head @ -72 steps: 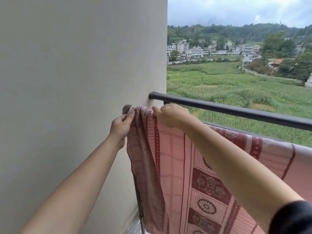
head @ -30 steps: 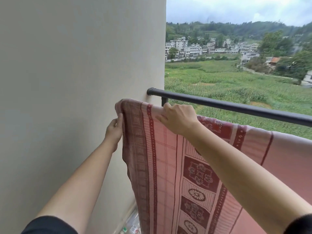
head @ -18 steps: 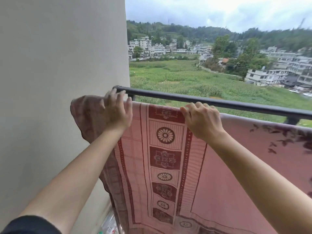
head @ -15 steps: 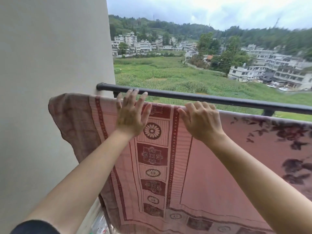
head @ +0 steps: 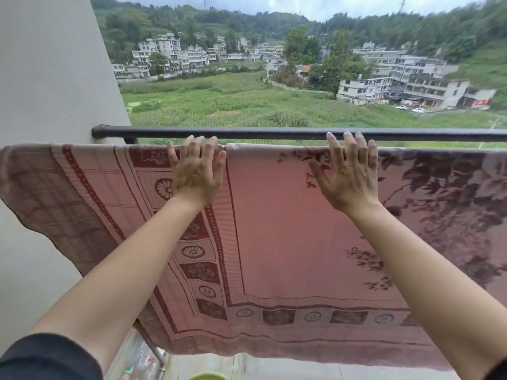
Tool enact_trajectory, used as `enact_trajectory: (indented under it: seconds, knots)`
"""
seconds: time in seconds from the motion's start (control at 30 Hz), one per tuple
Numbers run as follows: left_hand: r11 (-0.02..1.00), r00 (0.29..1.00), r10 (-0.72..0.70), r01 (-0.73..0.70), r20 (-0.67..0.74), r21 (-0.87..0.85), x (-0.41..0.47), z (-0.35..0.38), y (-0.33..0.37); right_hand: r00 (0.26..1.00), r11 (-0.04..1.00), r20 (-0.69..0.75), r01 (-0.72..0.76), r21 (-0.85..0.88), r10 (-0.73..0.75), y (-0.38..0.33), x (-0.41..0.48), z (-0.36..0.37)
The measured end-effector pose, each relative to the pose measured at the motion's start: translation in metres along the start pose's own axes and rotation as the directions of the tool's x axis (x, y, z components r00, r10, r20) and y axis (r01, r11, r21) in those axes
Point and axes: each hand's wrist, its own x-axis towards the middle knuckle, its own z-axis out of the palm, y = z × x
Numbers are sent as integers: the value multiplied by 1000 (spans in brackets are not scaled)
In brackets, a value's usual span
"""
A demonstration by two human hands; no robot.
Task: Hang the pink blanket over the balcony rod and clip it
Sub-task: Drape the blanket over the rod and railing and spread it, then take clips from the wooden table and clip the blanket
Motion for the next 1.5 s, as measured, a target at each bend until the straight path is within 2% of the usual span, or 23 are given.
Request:
enact_trajectory:
  seconds: [0.2, 0.33, 0.43, 0.63, 0.87, 0.97, 1.13, 1.2, 1.3, 1.5]
  knots:
    - [986, 987, 160, -159, 26, -47, -5, 8, 132, 995, 995, 23, -101, 16, 100, 120, -45, -13]
    - [964, 966, 253, -247, 60, -95, -17, 27, 255, 983, 990, 125, -137, 20, 133, 220, -81, -26]
    - [948, 948, 304, -291, 91, -131, -23, 44, 351, 949, 969, 200, -247, -16, 246, 303, -111, -40]
    - [845, 862, 502, -471, 69, -253, -23, 67, 532, 888, 901, 157, -418, -113, 432, 467, -171, -78]
    - [637, 727, 687, -618, -26, -461, -28, 123, 727, 766, 764, 74, -621, -174, 639, 613, -244, -92]
    - [537, 678, 729, -654, -97, -534, -29, 154, 823, 722, 705, 72, -643, -298, 689, 679, -272, -104]
    - [390, 572, 810, -690, -129, -610, -29, 177, 989, 611, 546, -5, -712, -442, 792, 792, -295, -153]
    - [322, 528, 833, -705, -166, -632, -29, 179, 1053, 578, 475, -80, -734, -486, 812, 830, -308, -178]
    - [238, 477, 863, -674, -167, -699, -44, 178, 1143, 505, 354, -190, -783, -511, 842, 876, -339, -208]
    - [80, 300, 936, -692, -185, -717, -112, 192, 1297, 349, 165, -276, -837, -522, 896, 969, -433, -236]
